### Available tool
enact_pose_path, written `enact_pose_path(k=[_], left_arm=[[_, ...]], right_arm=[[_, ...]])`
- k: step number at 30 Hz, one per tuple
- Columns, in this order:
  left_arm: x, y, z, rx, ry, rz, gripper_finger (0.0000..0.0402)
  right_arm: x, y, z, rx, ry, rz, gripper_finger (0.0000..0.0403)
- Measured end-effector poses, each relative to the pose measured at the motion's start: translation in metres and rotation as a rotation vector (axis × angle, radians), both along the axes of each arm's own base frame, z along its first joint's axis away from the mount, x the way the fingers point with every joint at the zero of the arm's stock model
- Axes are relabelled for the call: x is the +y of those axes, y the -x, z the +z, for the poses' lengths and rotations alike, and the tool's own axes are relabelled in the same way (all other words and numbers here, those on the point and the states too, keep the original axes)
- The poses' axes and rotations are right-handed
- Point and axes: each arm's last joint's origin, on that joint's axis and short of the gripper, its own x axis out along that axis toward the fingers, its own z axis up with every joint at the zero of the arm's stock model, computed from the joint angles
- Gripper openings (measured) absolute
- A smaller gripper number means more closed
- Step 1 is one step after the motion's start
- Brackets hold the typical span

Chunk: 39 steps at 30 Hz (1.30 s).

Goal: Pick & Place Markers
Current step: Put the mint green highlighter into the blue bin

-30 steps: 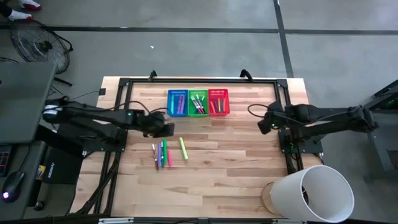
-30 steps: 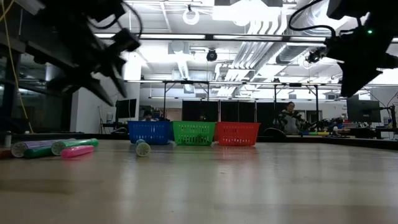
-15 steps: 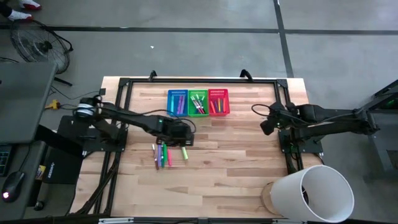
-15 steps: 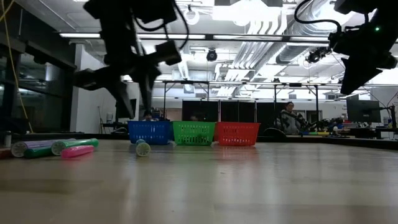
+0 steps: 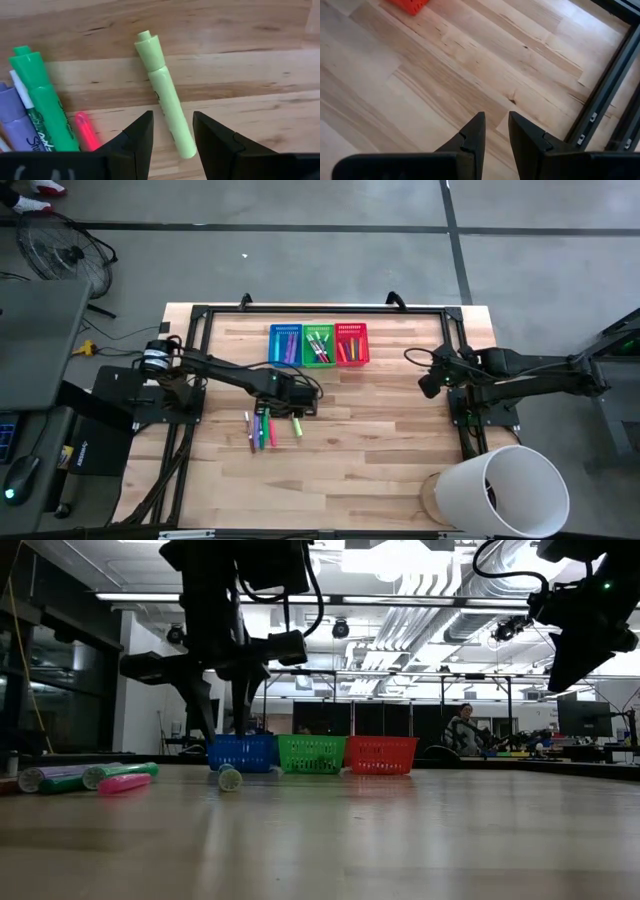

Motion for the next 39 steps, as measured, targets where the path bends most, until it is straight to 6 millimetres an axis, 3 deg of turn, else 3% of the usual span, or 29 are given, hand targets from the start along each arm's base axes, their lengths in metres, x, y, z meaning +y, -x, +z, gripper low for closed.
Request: enact_pose_path(k=[18,22,39], left_arm=[[-0.004,-0.001,-0.001,-0.002,0.027,0.107,0.0136],[-0.005,-0.006,-0.018,0.032,0.033,0.105,0.0136],[-0.009,-0.018,-0.046,0.077,0.109,-0.015,0.0136]], right_arm=[[0.0,-0.005,0.002,-0.047,-0.006,0.022,0.0074],[0.0,-0.005,0.002,-0.046,-0.005,0.022,0.0074],[0.0,-0.005,0.002,-0.045,-0.007,0.023,0.0074]])
